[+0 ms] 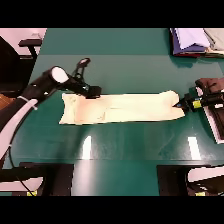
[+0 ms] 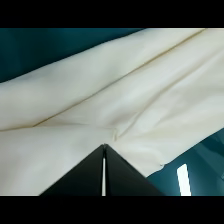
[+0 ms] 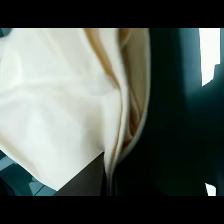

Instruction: Fold the shirts.

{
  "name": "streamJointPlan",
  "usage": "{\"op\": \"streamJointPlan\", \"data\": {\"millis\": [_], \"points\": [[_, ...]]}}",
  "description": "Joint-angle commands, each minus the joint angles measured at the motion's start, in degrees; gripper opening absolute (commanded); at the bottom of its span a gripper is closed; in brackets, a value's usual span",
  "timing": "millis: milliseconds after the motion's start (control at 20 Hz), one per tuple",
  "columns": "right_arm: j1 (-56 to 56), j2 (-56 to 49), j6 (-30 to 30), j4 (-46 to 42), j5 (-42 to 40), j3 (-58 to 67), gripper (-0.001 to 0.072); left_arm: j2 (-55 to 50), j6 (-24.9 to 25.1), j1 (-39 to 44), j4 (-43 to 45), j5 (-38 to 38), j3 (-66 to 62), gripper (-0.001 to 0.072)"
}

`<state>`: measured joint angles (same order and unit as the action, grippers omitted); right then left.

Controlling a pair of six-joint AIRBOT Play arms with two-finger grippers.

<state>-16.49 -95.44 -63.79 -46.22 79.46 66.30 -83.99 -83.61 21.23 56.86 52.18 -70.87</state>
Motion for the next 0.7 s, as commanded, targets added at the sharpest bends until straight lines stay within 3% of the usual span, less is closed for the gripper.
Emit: {"op": "streamJointPlan", "data": {"millis": [0, 300, 650], "points": [[2.14, 3.21, 0.83, 1.73, 2.32, 5.16, 0.0016, -6.05, -0.20, 4.42, -1.01, -2.05, -3.89, 0.0027], [9.62, 15.10, -7.43, 1.75, 5.62, 18.21, 0.0016, -18.34, -0.20, 10.69, -3.32, -1.55, -16.65, 0.0027], [23.93, 17.66, -14.03, 1.77, 5.53, 31.08, 0.0016, -24.81, -1.55, 13.07, -3.87, -1.03, -21.38, 0.0027]]}}
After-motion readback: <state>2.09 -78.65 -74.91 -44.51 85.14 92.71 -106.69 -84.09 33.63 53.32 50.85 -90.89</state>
